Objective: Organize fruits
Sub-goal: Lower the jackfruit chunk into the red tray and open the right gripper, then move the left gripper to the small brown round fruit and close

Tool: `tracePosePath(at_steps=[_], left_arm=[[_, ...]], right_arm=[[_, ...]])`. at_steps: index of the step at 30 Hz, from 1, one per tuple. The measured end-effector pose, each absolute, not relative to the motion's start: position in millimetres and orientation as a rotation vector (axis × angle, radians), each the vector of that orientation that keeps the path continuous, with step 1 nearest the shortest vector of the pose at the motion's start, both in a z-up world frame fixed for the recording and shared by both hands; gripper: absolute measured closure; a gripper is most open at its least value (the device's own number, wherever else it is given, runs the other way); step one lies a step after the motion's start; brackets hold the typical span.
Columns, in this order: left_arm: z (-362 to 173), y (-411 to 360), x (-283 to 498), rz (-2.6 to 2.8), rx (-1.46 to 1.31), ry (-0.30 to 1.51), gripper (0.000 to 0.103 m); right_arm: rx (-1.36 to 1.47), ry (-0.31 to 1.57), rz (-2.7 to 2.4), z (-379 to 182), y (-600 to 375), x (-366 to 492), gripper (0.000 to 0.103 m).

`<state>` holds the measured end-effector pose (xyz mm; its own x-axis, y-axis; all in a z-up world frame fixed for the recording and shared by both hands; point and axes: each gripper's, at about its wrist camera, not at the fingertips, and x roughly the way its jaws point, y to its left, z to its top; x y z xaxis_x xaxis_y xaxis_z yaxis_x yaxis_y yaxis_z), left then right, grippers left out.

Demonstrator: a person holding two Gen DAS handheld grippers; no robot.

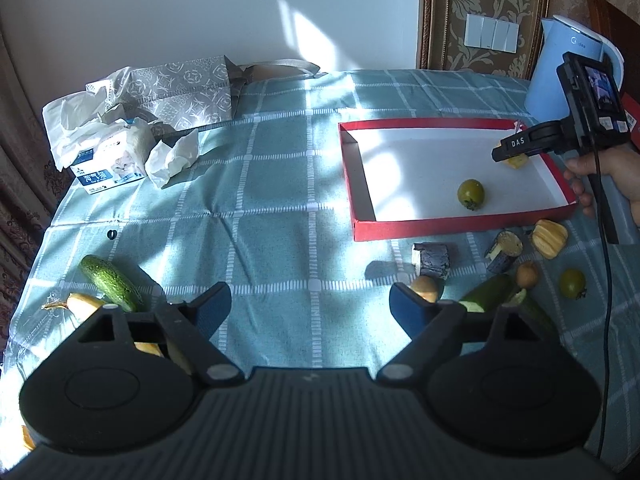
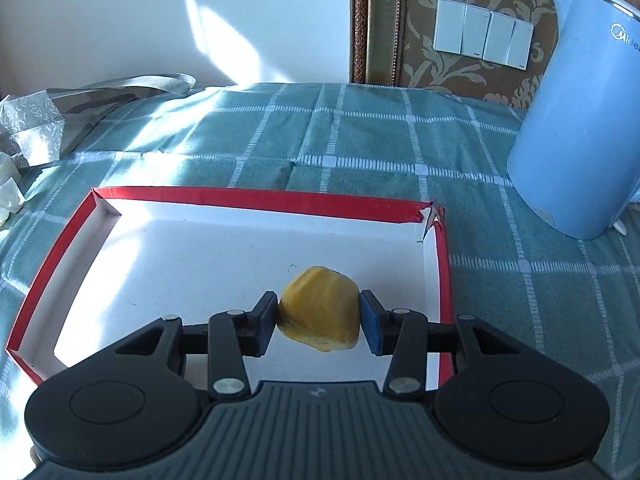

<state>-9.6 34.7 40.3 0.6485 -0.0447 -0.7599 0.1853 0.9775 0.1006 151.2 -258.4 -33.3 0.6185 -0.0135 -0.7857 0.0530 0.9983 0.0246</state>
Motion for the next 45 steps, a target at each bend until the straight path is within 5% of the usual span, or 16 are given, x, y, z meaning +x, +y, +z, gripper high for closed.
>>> tracePosePath(at_steps=[3,11,13,16,27,45], left_arm=[[38,36,-8,-0.131,0.167,0.865,0.018],[39,28,0,-0.165,0.152,0.854,0.015],[37,25,1,-0.192,0.144,0.855,0.015],[30,18,1,-0.242,0.127,0.866,0.014],[3,-16,16,-0.327,0.120,0.928,0.010],[-23,-47,46,-0.220,0.128,0.990,0.013]], right_arm=[[0.044,0.916,-0.024,-34,-259,151,0.057],[0.120,0.881,-0.038,5,-266,127,0.019],[0.160,0.817,-0.057,34,-269,105,0.018],[0.261,0.699,-0.054,70,-274,63,0.000],[0.082,0.740,-0.143,65,-259,-35,0.000],[0.147,0.741,-0.119,55,-265,-70,0.000]])
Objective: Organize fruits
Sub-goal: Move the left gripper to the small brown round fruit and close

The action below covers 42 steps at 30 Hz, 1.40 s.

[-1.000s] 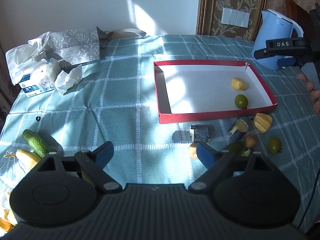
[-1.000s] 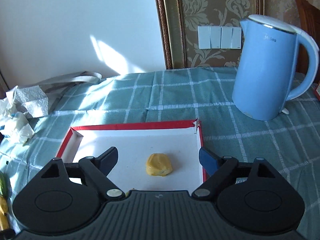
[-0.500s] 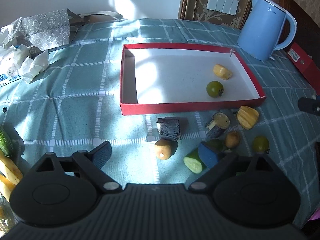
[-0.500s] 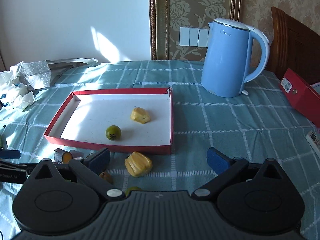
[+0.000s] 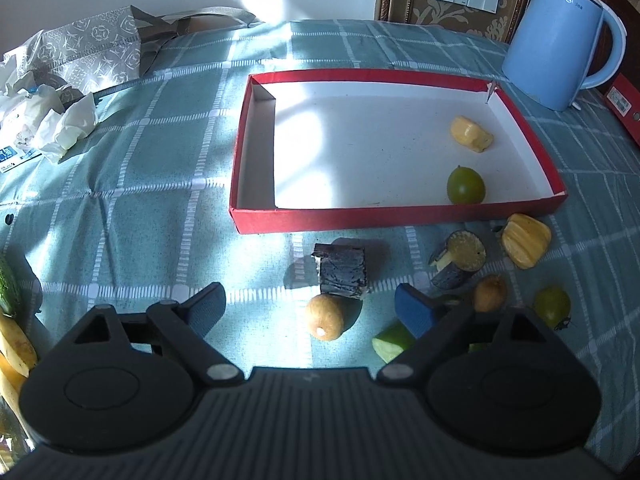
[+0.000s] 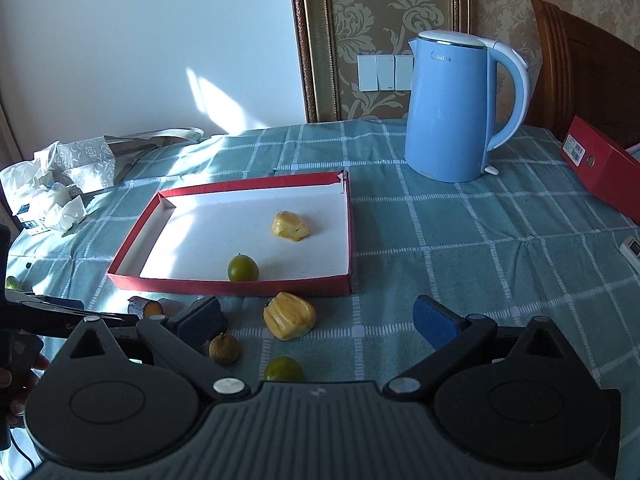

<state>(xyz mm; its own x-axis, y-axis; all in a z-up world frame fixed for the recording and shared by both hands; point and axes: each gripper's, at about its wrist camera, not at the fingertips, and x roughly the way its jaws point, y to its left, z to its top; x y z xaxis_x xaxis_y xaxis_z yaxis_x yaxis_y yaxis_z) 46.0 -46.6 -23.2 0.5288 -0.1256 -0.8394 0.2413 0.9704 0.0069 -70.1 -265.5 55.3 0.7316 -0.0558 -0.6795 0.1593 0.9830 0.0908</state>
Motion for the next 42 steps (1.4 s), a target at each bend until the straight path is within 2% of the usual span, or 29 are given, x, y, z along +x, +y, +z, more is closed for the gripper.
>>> tracePosePath(at_steps=[7,11,24,32,42], left_arm=[[-33,-47,52,-0.209,0.140,1.019,0.013],[-37,-45,54,-0.211,0.130,1.037,0.018],[-45,-52,58,-0.204,0.169,1.067,0.023],[-51,-55,61,-0.192,0.198,1.092,0.033],[-53,-58,62,-0.205,0.207,1.097,0.035]], right_arm=[[0.085,0.741,-0.107,53,-260,-69,0.000],[0.081,0.745,-0.102,53,-258,-67,0.000],[0.060,0.743,-0.103,51,-255,-66,0.000],[0.055,0.744,-0.106,50,-255,-67,0.000],[0.054,0.747,-0.105,50,-256,-68,0.000]])
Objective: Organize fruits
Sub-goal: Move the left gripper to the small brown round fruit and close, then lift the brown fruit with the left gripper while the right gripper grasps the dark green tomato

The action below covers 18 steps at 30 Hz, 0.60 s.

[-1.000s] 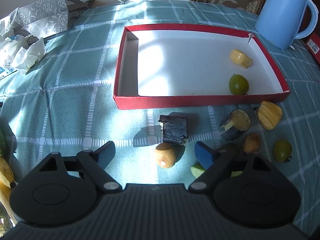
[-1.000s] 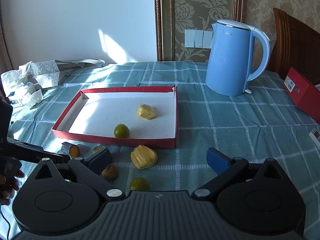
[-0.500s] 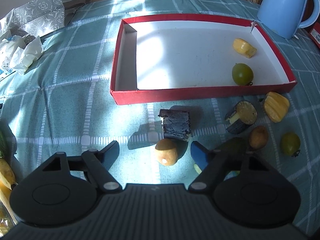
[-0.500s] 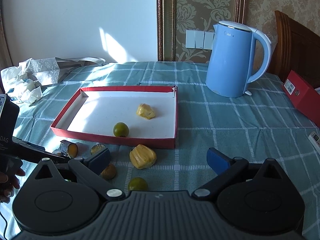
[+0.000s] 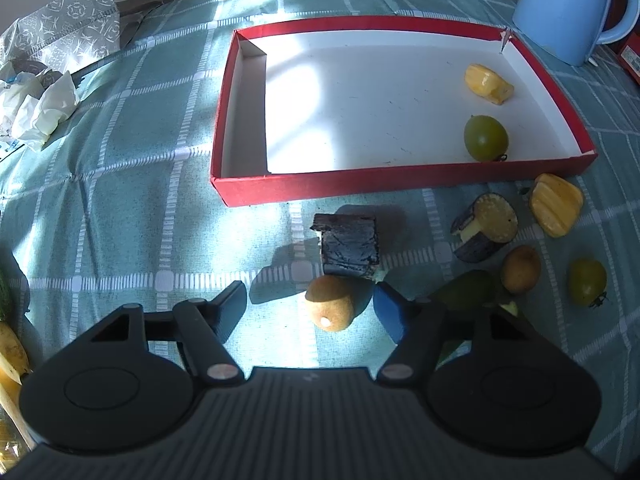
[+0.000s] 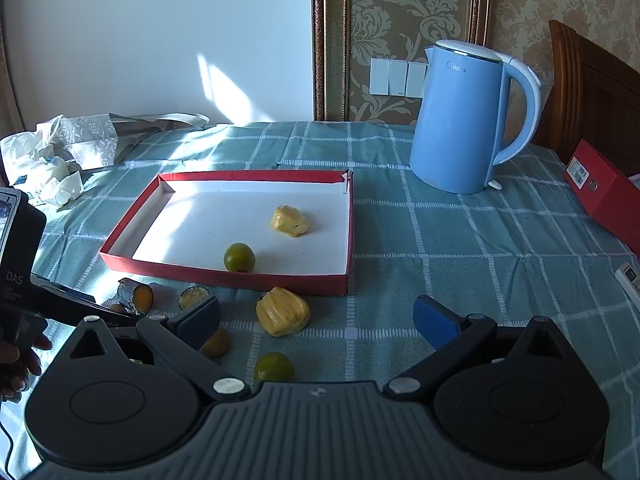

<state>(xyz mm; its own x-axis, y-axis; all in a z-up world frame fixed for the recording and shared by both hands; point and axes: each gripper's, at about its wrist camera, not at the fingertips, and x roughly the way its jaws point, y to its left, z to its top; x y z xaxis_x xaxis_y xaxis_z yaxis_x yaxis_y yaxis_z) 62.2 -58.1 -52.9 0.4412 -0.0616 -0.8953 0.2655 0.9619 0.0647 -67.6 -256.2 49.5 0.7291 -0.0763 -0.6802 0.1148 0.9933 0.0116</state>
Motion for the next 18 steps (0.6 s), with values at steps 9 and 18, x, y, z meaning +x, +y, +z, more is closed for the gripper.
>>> tracePosePath(at_steps=[9,18], left_arm=[[-55.1,-56.5,64.8,-0.212,0.189,1.113,0.046],[-51.0,-54.4,62.5,-0.219,0.173,1.114,0.079]], right_arm=[[0.049,0.754,-0.105,48.1,-256.1,-67.5,0.000],[0.047,0.762,-0.107,44.9,-254.6,-67.7,0.000]])
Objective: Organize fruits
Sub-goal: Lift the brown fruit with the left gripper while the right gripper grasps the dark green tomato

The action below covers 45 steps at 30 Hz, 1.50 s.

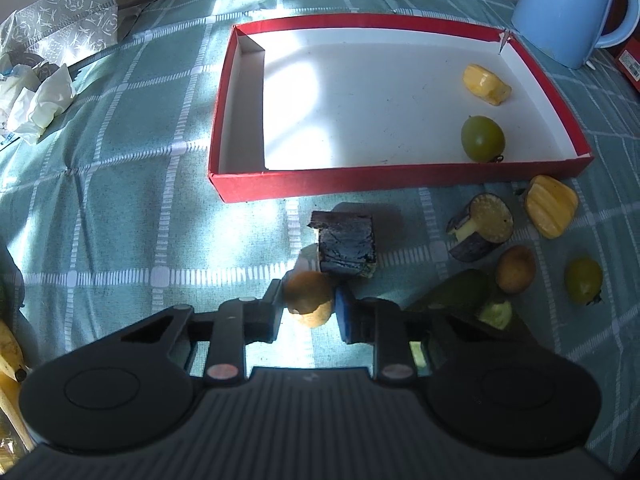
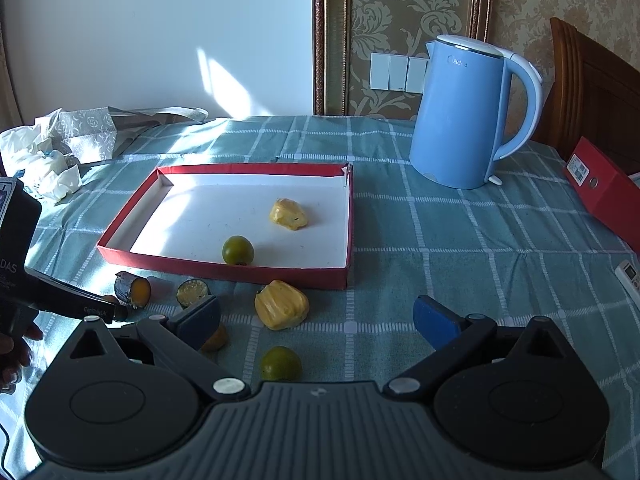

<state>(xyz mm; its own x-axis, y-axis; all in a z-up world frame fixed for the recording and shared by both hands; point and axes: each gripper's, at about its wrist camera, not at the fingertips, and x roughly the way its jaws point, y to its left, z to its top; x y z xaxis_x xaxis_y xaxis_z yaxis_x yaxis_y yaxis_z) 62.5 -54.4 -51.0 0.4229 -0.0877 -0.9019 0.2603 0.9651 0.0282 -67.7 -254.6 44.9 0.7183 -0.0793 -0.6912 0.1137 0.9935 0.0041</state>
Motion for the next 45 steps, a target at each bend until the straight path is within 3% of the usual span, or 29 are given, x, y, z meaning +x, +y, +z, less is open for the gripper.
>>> tracePosePath(at_steps=[12,21,24,26,28,32,40,45], left_arm=[[-37,-35,50,-0.271,0.083,1.077,0.079],[-6,-18,32,-0.280,0.057,1.006,0.079],[2,-13,27,-0.282,0.041,0.997,0.079],[6,-10,25,-0.276,0.042,0.992,0.079],[10,-9,23,-0.275,0.049,0.981,0.079],[15,-5,20,-0.269,0.051,0.970,0.079],[21,-1,16,-0.270,0.046,0.961,0.079],[24,0,14,-0.269,0.046,0.956,0.079]], right_arm=[[0.023,0.780,-0.099,36,-251,-69,0.000],[-0.176,0.784,-0.062,14,-228,-71,0.002],[-0.255,0.799,-0.033,3,-218,-69,0.013],[-0.268,0.835,-0.006,-6,-216,-65,0.032],[-0.262,0.867,0.018,-13,-216,-62,0.038],[-0.280,0.896,0.045,-24,-214,-57,0.043],[-0.282,0.930,0.072,-33,-215,-46,0.044],[-0.258,0.962,0.086,-39,-217,-42,0.058]])
